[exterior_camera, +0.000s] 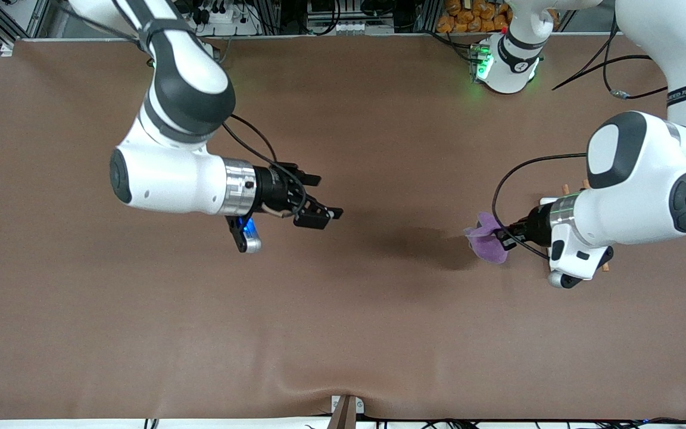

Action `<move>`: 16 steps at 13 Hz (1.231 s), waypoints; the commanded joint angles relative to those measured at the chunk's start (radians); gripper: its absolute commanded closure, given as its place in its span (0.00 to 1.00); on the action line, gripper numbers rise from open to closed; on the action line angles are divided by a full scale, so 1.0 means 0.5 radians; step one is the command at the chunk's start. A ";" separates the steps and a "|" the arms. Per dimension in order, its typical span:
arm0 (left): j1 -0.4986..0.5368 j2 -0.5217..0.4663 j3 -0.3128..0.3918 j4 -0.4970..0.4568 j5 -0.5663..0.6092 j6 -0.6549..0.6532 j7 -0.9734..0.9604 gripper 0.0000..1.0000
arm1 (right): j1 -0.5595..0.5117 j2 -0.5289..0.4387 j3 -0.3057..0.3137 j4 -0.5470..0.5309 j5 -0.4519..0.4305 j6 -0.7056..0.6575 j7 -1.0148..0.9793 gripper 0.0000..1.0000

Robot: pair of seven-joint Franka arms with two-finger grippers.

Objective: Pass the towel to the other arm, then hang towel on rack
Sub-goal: 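Carry the towel to the rack while the right gripper releases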

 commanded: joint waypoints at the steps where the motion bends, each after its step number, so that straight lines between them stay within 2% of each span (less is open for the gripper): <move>1: 0.111 -0.043 -0.010 -0.040 0.050 -0.124 0.242 1.00 | -0.018 -0.046 0.015 0.180 -0.457 -0.281 0.011 0.00; 3: 0.190 -0.049 -0.010 -0.043 0.053 -0.210 0.378 1.00 | -0.057 -0.092 0.015 0.306 -0.703 -0.419 0.008 0.00; 6: 0.343 -0.049 -0.010 -0.083 0.059 -0.263 0.656 1.00 | -0.238 -0.214 0.028 0.352 -0.732 -0.457 -0.001 0.00; 8: 0.424 -0.046 -0.010 -0.114 0.059 -0.263 0.838 1.00 | -0.257 -0.251 0.015 0.356 -0.753 -0.451 -0.001 0.00; 11: 0.503 -0.049 -0.010 -0.175 0.059 -0.266 1.019 1.00 | -0.300 -0.288 0.018 0.392 -0.879 -0.475 -0.010 0.00; 14: 0.595 -0.049 -0.010 -0.188 0.063 -0.302 1.188 1.00 | -0.398 -0.313 0.012 0.392 -0.906 -0.680 -0.340 0.00; 16: 0.654 -0.049 -0.010 -0.185 0.063 -0.342 1.277 1.00 | -0.499 -0.340 0.015 0.392 -1.029 -0.855 -0.769 0.00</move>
